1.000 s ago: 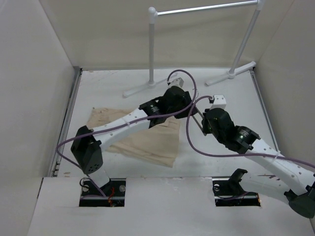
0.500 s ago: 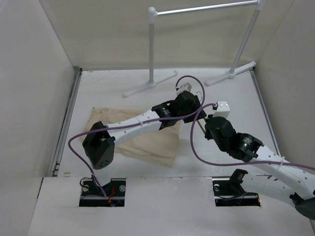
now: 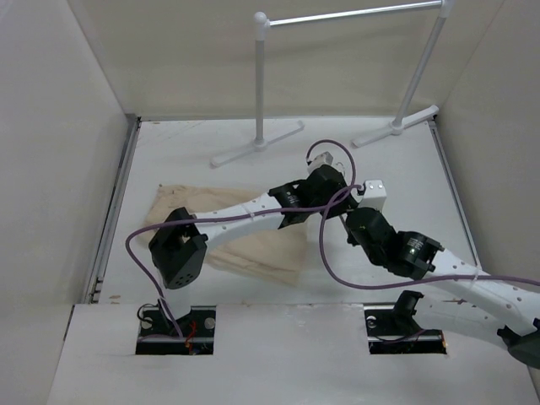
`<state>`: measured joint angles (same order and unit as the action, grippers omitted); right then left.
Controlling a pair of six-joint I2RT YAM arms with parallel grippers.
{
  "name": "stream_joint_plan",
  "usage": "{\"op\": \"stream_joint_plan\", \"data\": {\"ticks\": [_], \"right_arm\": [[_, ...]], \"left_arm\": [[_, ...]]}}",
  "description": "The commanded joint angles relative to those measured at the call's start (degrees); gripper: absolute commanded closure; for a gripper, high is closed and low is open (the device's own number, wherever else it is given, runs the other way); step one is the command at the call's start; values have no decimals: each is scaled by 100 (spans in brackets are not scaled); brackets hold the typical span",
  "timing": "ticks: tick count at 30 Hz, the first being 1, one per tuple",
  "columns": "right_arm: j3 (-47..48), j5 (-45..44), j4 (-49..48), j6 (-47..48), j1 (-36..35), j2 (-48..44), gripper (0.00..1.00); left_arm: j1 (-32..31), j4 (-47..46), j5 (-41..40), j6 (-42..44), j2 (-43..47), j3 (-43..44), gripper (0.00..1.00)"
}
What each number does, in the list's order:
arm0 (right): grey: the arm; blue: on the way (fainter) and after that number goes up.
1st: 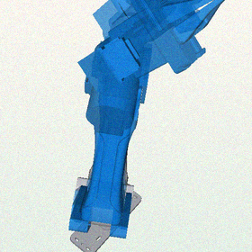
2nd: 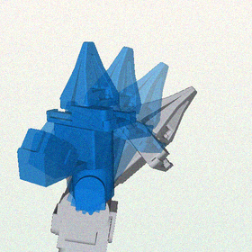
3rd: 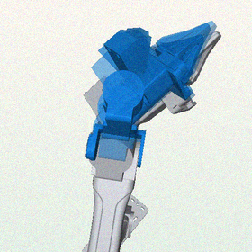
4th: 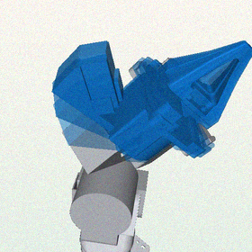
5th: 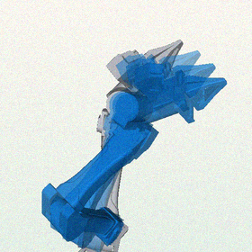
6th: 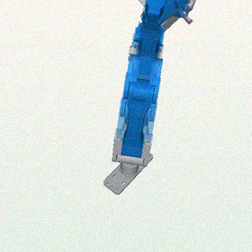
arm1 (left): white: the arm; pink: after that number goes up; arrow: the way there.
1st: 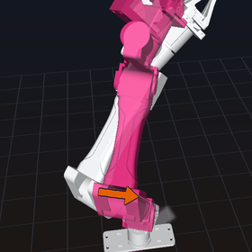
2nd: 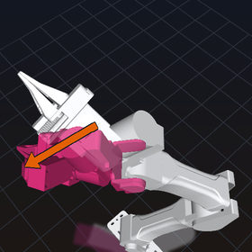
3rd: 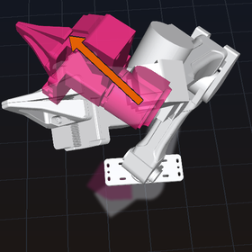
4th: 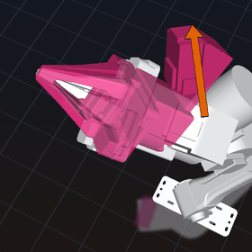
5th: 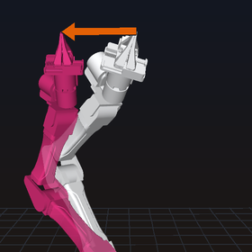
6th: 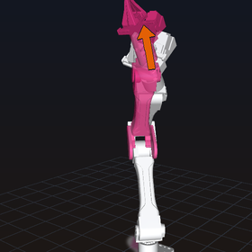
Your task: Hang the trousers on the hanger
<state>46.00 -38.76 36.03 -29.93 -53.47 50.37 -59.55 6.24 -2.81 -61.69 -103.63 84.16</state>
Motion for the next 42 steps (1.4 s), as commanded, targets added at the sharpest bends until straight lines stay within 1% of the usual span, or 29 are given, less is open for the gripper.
{"op": "stream_joint_plan", "data": {"ticks": [1,6,7,10,11,12,16,18,21,24,26,28,30,31,33,34,35,37,39,42], "right_arm": [[6,-61,-246,-214,-238,34,100],[14,-289,-61,-452,-448,210,100],[23,-307,-52,-496,-510,254,100],[-29,-220,-79,-627,-659,298,99],[-47,-211,-44,-697,-703,298,96],[-73,-202,9,-759,-756,263,90],[-249,61,237,-1023,-836,-140,63],[-345,298,378,-1198,-818,-535,53],[-460,685,571,-1374,-599,-1255,43],[-609,1036,721,-1471,-82,-1862,38],[-741,1387,642,-1454,392,-2057,37],[-864,1861,502,-1436,911,-2058,38],[-978,2380,335,-1454,1272,-1996,44],[-1031,2539,256,-1480,1404,-1996,52],[-1119,2785,72,-1515,1589,-2057,73],[-1154,2873,-51,-1524,1660,-2066,82],[-1172,3022,-218,-1507,1704,-2031,88],[-1190,3391,-612,-1454,1722,-1761,91],[-1137,3463,-929,-1498,1661,-1488,89],[-1076,3428,-1413,-1533,1389,-1031,86]], "left_arm": [[-17,-141,140,-194,-104,215,63],[-70,-193,158,-308,-104,-57,65],[-70,-202,158,-335,-104,-136,68],[-61,-368,158,-431,-52,-356,86],[-61,-456,149,-440,-8,-443,90],[-52,-544,149,-449,53,-540,93],[-52,-948,88,-475,308,-1032,98],[-61,-1212,53,-519,466,-1348,99],[-52,-1467,17,-581,677,-1770,99],[-43,-1529,-27,-581,844,-2061,100],[-43,-1564,-27,-581,967,-2219,100],[-78,-1564,-1,-555,1099,-2281,100],[-140,-1538,17,-502,1362,-2360,100],[-175,-1538,8,-450,1520,-2456,100],[-254,-1538,-35,-379,1915,-2824,100],[-280,-1573,-96,-379,2109,-3122,100],[-324,-1625,-201,-387,2276,-3430,100],[-421,-1818,-342,-388,2522,-3983,100],[-544,-2099,-535,-379,2681,-4371,100],[-763,-2547,-957,-405,2796,-4855,100]]}}
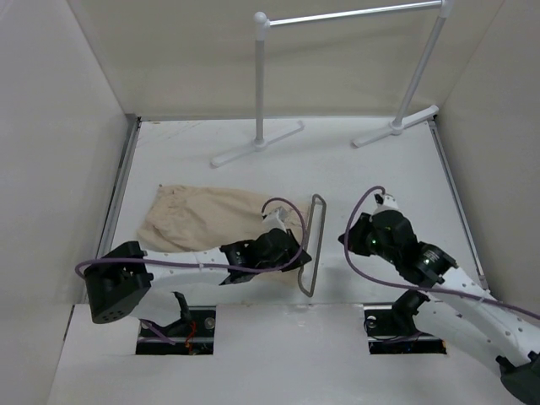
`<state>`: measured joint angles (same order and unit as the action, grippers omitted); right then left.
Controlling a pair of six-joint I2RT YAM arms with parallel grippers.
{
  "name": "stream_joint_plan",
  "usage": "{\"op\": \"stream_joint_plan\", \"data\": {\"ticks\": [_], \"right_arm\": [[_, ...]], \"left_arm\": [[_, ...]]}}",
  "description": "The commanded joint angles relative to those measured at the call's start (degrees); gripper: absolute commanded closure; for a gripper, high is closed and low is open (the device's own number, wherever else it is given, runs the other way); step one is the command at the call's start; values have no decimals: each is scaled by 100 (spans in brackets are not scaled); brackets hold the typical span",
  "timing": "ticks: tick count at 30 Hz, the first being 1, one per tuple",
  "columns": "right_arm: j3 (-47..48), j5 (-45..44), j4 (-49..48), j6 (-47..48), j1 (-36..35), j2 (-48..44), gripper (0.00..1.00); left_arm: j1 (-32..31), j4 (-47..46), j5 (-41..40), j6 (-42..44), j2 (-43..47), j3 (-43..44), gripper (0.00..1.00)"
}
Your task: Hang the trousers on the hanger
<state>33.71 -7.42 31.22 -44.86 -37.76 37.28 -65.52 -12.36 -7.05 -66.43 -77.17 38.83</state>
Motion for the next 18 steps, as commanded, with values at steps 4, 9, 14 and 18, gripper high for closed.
{"op": "stream_joint_plan", "data": {"ticks": [4,9,14,18], "right_arm": [[215,320,-1389,-128,-473,920,78],[-5,241,-2084,-364,-1018,1808,63],[-190,215,-2998,-655,-1211,2634,59],[-137,-92,-3122,-752,-1335,3136,59]], "left_arm": [[-483,-1153,-1025,52,97,-692,100],[-598,-1830,-1413,16,44,-1087,100],[-633,-1875,-1563,25,70,-1272,100],[-616,-1937,-1607,25,70,-1395,100]]}}
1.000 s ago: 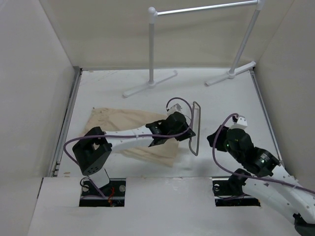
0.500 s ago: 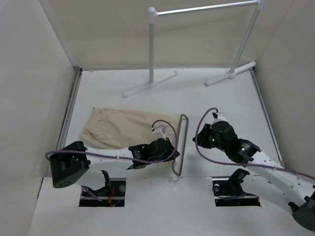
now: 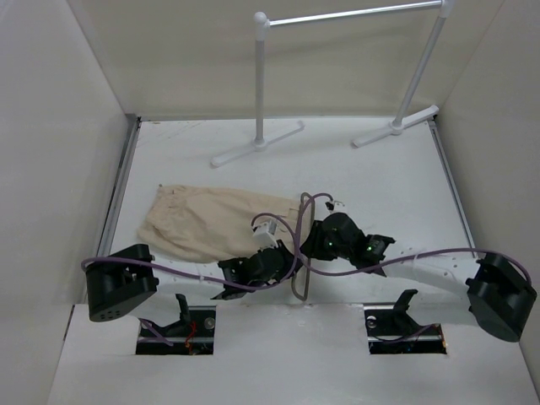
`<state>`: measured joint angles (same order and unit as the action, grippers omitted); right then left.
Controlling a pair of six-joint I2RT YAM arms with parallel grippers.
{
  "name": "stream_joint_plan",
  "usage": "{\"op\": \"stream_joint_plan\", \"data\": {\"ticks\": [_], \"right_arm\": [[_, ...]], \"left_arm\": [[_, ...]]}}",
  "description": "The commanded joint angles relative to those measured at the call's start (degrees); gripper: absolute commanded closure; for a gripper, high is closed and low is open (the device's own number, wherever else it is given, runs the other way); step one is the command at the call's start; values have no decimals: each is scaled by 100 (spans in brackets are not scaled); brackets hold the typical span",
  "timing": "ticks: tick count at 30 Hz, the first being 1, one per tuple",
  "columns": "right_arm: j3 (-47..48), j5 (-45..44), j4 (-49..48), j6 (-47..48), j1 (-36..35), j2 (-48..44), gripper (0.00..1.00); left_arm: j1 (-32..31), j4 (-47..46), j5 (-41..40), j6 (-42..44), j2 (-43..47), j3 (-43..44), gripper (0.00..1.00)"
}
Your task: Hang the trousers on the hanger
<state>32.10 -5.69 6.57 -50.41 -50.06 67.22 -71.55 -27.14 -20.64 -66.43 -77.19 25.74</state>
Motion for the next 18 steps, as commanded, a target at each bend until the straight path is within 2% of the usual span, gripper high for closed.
{"op": "stream_joint_plan", "data": {"ticks": [1,6,15,18], "right_arm": [[33,-335,-709,-240,-104,247,59],[148,-546,-824,-329,-104,730,59],[192,-723,-929,-425,-104,1152,47],[200,-696,-1008,-513,-113,1345,45]], "left_arm": [[-12,-503,-230,25,55,-112,100],[-39,-749,-203,16,-121,-236,100],[-13,-1101,-36,16,-516,-139,100],[58,-1162,16,8,-578,-113,100]]}}
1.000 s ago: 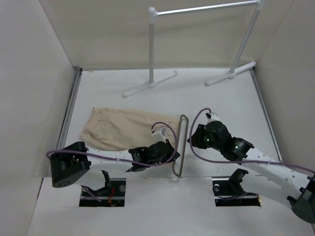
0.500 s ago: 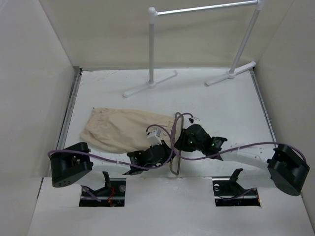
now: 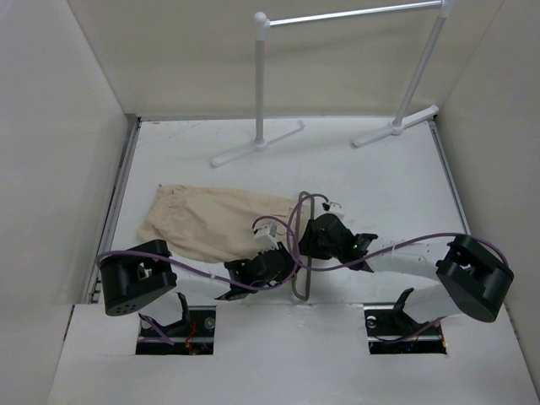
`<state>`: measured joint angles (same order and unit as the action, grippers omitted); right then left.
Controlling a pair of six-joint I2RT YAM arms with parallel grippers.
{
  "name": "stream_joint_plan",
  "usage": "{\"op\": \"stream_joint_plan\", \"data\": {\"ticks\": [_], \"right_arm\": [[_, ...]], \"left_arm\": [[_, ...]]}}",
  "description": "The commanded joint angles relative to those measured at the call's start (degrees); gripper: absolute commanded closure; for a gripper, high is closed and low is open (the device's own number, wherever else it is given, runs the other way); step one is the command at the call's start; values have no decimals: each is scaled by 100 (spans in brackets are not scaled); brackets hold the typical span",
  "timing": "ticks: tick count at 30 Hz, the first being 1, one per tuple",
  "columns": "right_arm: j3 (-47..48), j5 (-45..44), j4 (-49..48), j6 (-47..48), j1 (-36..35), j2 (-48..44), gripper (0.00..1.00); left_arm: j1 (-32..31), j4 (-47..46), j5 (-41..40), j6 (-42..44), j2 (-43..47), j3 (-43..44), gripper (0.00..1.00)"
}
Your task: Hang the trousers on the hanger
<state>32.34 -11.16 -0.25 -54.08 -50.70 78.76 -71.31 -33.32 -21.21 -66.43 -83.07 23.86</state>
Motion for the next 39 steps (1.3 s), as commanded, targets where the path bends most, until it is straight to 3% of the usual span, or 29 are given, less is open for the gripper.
{"op": "stream_joint_plan", "data": {"ticks": [1,10,13,16,20,24,25,27,28,39], "right_arm": [[176,-115,-396,-190,-50,253,45],[-87,79,-976,-875,82,650,61],[-210,18,-1003,-1016,143,518,61],[-280,0,-960,-1104,196,395,51],[-246,192,-1055,-1201,284,604,63],[-105,508,-1380,-1201,337,1079,60],[-105,553,-1425,-1210,354,1141,62],[-114,615,-1469,-1245,424,1168,91],[-140,571,-1460,-1245,451,1055,96],[80,263,-116,-481,1101,-800,100]], "left_arm": [[51,-553,82,8,10,75,100],[60,-439,12,8,203,-21,100],[69,-290,-137,8,378,-48,100],[148,-149,-173,8,467,-65,100],[183,-104,-173,8,476,-101,100],[209,-104,-138,8,467,-92,100],[218,-96,-138,8,467,-92,100],[245,-69,-146,8,510,-118,100],[253,-26,-164,8,546,-136,100],[719,1055,-173,104,1284,-311,100]]}}
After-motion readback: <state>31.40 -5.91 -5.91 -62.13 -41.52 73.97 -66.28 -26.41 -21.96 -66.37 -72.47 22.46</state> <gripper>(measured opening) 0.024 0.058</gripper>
